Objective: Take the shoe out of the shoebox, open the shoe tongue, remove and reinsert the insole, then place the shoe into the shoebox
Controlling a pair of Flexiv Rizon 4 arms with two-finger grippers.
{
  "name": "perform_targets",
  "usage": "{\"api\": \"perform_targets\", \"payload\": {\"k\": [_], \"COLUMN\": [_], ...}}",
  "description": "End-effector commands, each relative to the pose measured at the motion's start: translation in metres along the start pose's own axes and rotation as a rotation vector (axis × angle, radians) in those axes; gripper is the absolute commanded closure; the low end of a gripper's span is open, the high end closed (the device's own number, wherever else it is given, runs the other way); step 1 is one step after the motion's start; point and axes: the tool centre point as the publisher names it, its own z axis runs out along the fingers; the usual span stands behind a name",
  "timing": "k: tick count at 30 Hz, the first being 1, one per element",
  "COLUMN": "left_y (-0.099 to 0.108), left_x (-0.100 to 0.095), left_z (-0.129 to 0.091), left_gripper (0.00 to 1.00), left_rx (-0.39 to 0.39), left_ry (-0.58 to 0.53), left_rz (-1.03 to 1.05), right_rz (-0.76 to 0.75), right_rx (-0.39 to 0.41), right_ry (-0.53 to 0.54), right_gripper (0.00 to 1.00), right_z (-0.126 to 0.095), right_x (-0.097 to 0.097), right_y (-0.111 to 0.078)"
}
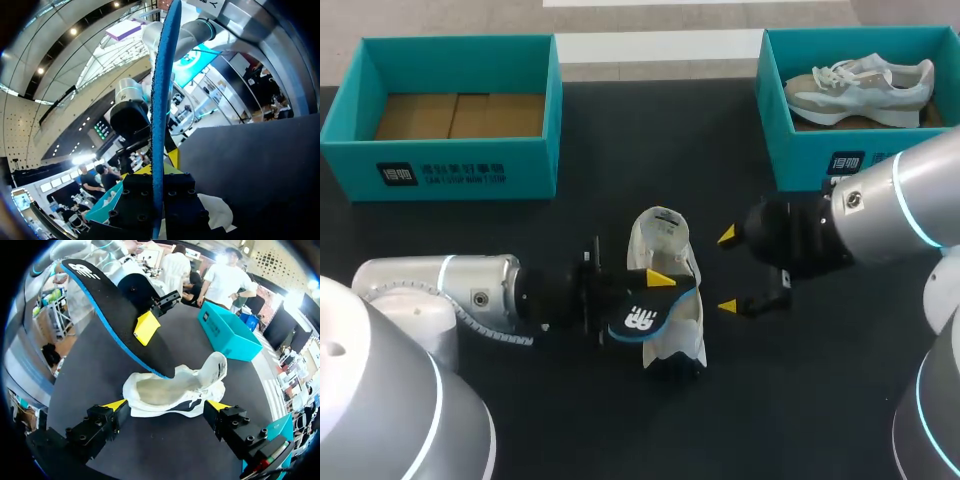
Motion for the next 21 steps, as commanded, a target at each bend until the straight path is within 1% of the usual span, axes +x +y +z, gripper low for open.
{"api": "perform_targets", "payload": {"k": [1, 9, 10, 11, 12, 13, 14, 15, 17, 18, 19, 21], "left_y": [0.0, 0.0, 0.0, 0.0, 0.002, 0.004, 0.005, 0.007, 0.01, 0.013, 0.015, 0.019], "left_x": [0.001, 0.001, 0.001, 0.001, 0.003, 0.004, 0.006, 0.008, 0.011, 0.013, 0.014, 0.017], "left_z": [0.001, 0.001, 0.001, 0.001, 0.003, 0.004, 0.005, 0.005, 0.005, 0.005, 0.004, 0.003], "left_gripper": [1.0, 1.0, 1.0, 1.0, 1.0, 1.0, 1.0, 1.0, 1.0, 1.0, 1.0, 1.0], "left_rx": [-0.002, -0.002, -0.002, -0.002, 0.026, 0.031, 0.029, 0.029, 0.035, 0.032, 0.028, 0.04], "left_ry": [-0.003, -0.003, -0.003, -0.003, 0.01, 0.015, 0.025, 0.039, 0.041, 0.049, 0.048, 0.053], "left_rz": [0.001, 0.001, 0.001, 0.001, -0.003, 0.003, 0.02, 0.03, 0.043, 0.04, 0.044, 0.051], "right_rz": [0.0, 0.0, -0.047, -0.061, -0.083, -0.105, -0.123, -0.143, -0.179, -0.182, -0.188, -0.196], "right_rx": [0.003, 0.003, 0.05, 0.126, 0.176, 0.178, 0.175, 0.203, 0.226, 0.223, 0.22, 0.223], "right_ry": [-0.004, -0.004, 0.013, 0.037, 0.028, 0.031, 0.003, 0.018, 0.01, 0.019, 0.003, 0.024], "right_gripper": [0.0, 0.0, 0.0, 0.0, 0.0, 0.0, 0.0, 0.0, 0.0, 0.0, 0.0, 0.0], "right_z": [0.003, 0.003, 0.006, 0.009, 0.011, 0.013, 0.014, 0.014, 0.015, 0.017, 0.017, 0.02], "right_x": [0.0, 0.0, -0.001, -0.002, -0.003, -0.004, -0.005, -0.006, -0.008, -0.009, -0.009, -0.011], "right_y": [0.001, 0.001, -0.002, -0.005, -0.008, -0.012, -0.015, -0.019, -0.024, -0.027, -0.03, -0.034]}}
